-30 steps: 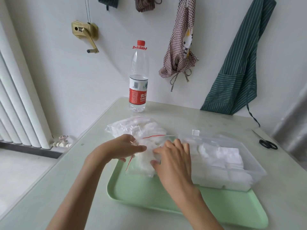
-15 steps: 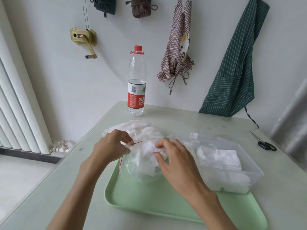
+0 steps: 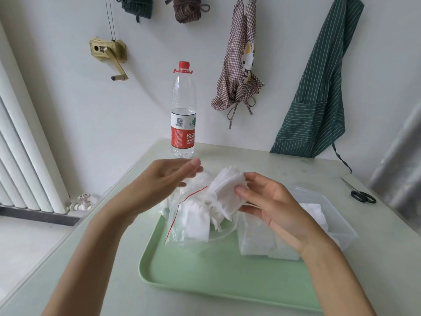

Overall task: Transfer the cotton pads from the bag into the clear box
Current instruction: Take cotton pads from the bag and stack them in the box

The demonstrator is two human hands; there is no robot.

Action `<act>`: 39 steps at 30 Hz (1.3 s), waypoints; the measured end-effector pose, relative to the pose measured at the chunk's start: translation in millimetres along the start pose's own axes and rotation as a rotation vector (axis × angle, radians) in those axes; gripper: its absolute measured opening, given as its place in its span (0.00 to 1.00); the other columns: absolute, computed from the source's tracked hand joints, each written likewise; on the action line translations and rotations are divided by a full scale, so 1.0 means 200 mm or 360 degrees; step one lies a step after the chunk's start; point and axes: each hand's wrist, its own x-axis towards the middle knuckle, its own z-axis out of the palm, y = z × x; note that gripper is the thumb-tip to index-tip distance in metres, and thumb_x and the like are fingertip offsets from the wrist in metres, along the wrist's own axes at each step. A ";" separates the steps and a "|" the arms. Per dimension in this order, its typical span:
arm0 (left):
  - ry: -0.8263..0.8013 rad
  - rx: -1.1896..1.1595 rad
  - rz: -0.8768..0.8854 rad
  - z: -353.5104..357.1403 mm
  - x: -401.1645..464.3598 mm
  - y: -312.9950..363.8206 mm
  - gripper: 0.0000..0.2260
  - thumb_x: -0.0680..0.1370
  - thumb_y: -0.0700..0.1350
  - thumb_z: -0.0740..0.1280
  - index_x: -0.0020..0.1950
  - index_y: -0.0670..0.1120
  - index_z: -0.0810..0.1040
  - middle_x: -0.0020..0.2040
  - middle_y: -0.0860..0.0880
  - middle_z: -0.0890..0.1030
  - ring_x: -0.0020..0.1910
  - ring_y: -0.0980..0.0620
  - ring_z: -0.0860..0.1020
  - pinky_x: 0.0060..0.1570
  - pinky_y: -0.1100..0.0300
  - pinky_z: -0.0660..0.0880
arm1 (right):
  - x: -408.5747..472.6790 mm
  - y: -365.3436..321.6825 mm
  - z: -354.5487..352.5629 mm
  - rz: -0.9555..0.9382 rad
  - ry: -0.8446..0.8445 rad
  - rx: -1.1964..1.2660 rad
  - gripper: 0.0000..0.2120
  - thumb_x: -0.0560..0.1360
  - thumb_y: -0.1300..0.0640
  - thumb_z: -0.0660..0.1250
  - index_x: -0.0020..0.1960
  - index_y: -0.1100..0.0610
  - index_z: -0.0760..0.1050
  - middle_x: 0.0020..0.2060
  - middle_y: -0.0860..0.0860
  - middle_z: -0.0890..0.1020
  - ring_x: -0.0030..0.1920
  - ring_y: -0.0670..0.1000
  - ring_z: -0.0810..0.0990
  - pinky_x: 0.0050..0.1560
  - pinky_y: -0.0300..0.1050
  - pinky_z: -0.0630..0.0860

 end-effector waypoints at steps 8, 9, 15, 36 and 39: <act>-0.0347 -0.0469 -0.0052 0.17 0.00 0.07 0.16 0.74 0.51 0.64 0.58 0.48 0.81 0.54 0.49 0.84 0.55 0.52 0.81 0.56 0.61 0.77 | -0.03 -0.06 -0.08 -0.0107 -0.0039 0.0087 0.10 0.70 0.59 0.71 0.51 0.53 0.81 0.50 0.53 0.83 0.50 0.49 0.81 0.47 0.43 0.79; -0.0314 -0.0513 -0.0049 0.18 0.01 0.07 0.15 0.74 0.50 0.66 0.58 0.47 0.81 0.53 0.49 0.84 0.55 0.52 0.81 0.56 0.61 0.77 | -0.03 -0.06 -0.09 -0.0115 -0.0019 0.0019 0.10 0.71 0.60 0.70 0.52 0.55 0.81 0.50 0.53 0.83 0.51 0.49 0.81 0.48 0.44 0.79; 0.0118 -0.0577 -0.0118 0.27 0.04 0.02 0.05 0.76 0.43 0.68 0.46 0.47 0.84 0.41 0.51 0.85 0.40 0.57 0.82 0.48 0.61 0.80 | -0.03 -0.03 -0.12 -0.0043 0.0382 -0.0339 0.08 0.74 0.63 0.69 0.51 0.56 0.81 0.46 0.52 0.85 0.45 0.47 0.83 0.41 0.37 0.79; -0.0261 -0.0604 -0.0269 0.25 0.04 0.04 0.12 0.79 0.40 0.60 0.52 0.44 0.83 0.48 0.45 0.85 0.47 0.51 0.83 0.46 0.62 0.80 | -0.06 -0.11 -0.06 -0.0247 0.0307 -0.0586 0.07 0.69 0.59 0.74 0.44 0.48 0.83 0.37 0.44 0.85 0.36 0.44 0.78 0.38 0.32 0.74; -0.0235 -0.0695 -0.0357 0.26 0.06 0.06 0.15 0.77 0.52 0.62 0.53 0.44 0.82 0.48 0.45 0.85 0.47 0.50 0.84 0.49 0.58 0.80 | -0.04 -0.09 -0.06 -0.0275 0.0435 -0.0682 0.06 0.69 0.57 0.75 0.43 0.47 0.83 0.37 0.42 0.84 0.33 0.41 0.78 0.38 0.33 0.75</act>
